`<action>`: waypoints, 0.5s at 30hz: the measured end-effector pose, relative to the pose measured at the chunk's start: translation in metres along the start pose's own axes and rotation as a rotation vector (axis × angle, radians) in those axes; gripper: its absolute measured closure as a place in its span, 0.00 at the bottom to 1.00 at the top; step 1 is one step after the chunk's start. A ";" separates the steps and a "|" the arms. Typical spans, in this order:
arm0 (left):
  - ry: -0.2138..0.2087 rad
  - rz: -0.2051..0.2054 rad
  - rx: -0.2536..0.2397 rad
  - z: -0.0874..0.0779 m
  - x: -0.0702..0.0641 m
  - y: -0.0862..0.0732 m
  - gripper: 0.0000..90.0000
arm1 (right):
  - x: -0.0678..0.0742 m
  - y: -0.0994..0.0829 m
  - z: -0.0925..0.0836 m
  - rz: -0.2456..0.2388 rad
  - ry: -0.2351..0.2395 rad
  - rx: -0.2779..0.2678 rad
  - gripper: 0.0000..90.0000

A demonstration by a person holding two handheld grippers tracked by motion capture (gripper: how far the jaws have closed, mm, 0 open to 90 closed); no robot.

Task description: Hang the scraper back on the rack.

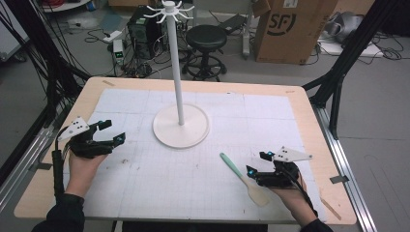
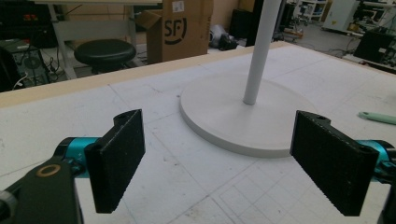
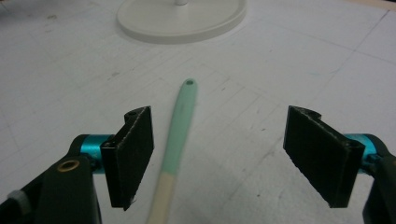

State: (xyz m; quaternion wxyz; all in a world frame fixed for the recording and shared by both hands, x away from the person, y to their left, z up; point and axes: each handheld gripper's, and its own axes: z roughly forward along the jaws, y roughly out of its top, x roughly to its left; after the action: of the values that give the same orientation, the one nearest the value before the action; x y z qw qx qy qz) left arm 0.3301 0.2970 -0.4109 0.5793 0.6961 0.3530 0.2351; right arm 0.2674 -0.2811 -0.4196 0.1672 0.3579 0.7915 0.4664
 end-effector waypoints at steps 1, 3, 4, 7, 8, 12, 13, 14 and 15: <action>0.007 0.004 0.001 0.000 0.001 0.000 0.21 | 0.002 -0.001 0.001 0.002 0.005 0.011 0.30; 0.012 0.003 -0.002 0.000 0.001 0.000 0.21 | 0.006 -0.004 0.003 0.000 0.010 0.034 0.32; 0.012 0.004 -0.002 0.000 0.002 0.000 0.21 | 0.007 -0.005 0.004 0.004 0.009 0.043 0.32; 0.016 0.003 -0.002 0.001 0.002 -0.001 0.21 | 0.011 -0.010 0.007 0.018 0.012 0.084 0.38; 0.017 0.004 -0.001 0.001 0.002 -0.001 0.21 | 0.012 -0.011 0.008 0.024 0.013 0.097 0.39; 0.014 0.006 0.002 0.002 0.002 -0.001 0.21 | 0.015 -0.015 0.012 0.023 0.023 0.138 0.48; 0.014 0.006 0.002 0.002 0.002 -0.001 0.21 | 0.016 -0.015 0.013 0.020 0.027 0.148 0.50; 0.013 0.007 0.005 0.003 0.002 -0.002 0.21 | 0.018 -0.015 0.014 0.016 0.029 0.155 0.53; 0.013 0.007 0.005 0.003 0.002 -0.002 0.21 | 0.019 -0.015 0.015 0.005 0.029 0.163 0.54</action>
State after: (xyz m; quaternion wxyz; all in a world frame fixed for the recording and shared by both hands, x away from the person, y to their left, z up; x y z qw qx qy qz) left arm 0.3332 0.2968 -0.4135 0.5743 0.6973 0.3549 0.2409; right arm 0.2572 -0.2630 -0.4391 0.1248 0.3655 0.8283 0.4060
